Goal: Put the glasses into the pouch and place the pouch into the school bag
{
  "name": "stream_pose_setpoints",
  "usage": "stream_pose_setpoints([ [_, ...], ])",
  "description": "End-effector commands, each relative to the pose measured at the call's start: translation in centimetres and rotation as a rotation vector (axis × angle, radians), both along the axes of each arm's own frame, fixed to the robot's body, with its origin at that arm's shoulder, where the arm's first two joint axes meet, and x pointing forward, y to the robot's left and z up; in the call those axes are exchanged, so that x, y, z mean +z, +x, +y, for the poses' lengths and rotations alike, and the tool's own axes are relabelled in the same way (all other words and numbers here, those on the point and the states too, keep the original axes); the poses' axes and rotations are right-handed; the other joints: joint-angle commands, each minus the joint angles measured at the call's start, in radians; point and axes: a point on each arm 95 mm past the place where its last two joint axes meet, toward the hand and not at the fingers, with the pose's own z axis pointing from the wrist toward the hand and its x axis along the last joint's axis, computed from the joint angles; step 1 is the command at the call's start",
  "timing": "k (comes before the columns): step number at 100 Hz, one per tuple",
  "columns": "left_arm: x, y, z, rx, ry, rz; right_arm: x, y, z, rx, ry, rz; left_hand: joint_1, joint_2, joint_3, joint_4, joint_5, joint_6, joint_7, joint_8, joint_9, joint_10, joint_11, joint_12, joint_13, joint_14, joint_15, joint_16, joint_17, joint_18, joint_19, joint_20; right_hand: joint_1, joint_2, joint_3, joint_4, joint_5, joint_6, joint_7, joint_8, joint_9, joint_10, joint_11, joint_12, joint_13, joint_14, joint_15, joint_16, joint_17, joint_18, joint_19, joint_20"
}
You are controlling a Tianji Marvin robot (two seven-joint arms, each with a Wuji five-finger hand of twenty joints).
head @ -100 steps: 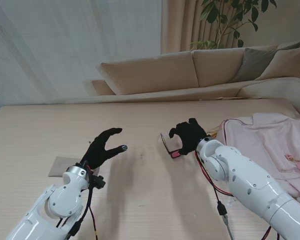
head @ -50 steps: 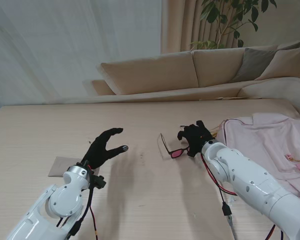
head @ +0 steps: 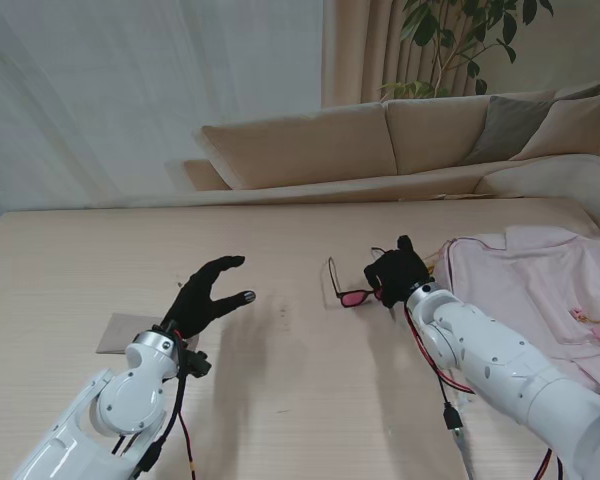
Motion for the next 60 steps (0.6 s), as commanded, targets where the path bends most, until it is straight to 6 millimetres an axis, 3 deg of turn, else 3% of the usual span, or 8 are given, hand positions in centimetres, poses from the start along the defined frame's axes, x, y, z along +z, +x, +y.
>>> stream_pose_setpoints([
  [1, -0.1, -0.2, -0.2, -0.009, -0.005, 0.008, -0.1, -0.1, 1.3, 0.022, 0.022, 0.023, -0.026, -0.006, -0.03, 0.032, 0.007, -0.027, -0.006, -0.011, 0.02, -0.004, 0.005, -0.008, -0.014, -0.014, -0.025, -0.006, -0.017, 0.007, -0.047, 0.004, 0.04, -0.024, 0.057, -0.039, 0.075, -0.016, 0.031, -0.023, 0.083, 0.075, 0.019, -0.004, 0.055, 0.001, 0.034, 0.017, -0.01, 0.026, 0.039, 0.026],
  [15, -0.1, -0.2, -0.1, -0.006, 0.001, 0.01, 0.5, -0.4, 2.1, 0.052, 0.084, -0.007, -0.024, -0.004, -0.028, 0.031, 0.012, -0.027, -0.005, -0.011, 0.029, 0.0, 0.007, -0.007, -0.012, -0.012, -0.024, -0.005, -0.017, 0.009, -0.05, 0.004, 0.046, -0.062, 0.098, -0.049, 0.151, -0.012, 0.011, 0.002, 0.188, 0.112, 0.005, 0.014, 0.132, 0.013, 0.082, 0.026, 0.001, 0.037, 0.081, 0.05],
  [37, 0.0, -0.3, 0.1, 0.037, 0.008, -0.013, 3.1, -1.0, 4.5, 0.103, 0.214, -0.064, -0.011, -0.015, -0.019, 0.032, 0.067, -0.015, 0.019, 0.0, 0.103, 0.002, 0.039, 0.015, 0.036, 0.002, 0.019, 0.021, -0.008, 0.019, -0.034, 0.019, 0.052, -0.237, 0.222, -0.105, 0.25, 0.057, 0.016, 0.012, 0.302, 0.221, 0.025, 0.054, 0.262, 0.065, 0.205, 0.024, 0.072, 0.062, 0.143, 0.098],
  [60, 0.2, -0.6, 0.5, 0.064, 0.038, -0.006, 5.6, -2.2, 6.6, 0.136, 0.342, -0.114, -0.012, -0.011, -0.012, 0.029, 0.11, -0.006, 0.029, 0.007, 0.139, 0.009, 0.043, 0.028, 0.052, 0.01, 0.032, 0.034, -0.013, 0.027, -0.029, 0.023, 0.063, -0.313, 0.232, -0.113, 0.292, 0.099, 0.023, 0.001, 0.362, 0.256, 0.012, 0.073, 0.332, 0.102, 0.237, -0.024, 0.124, 0.095, 0.161, 0.116],
])
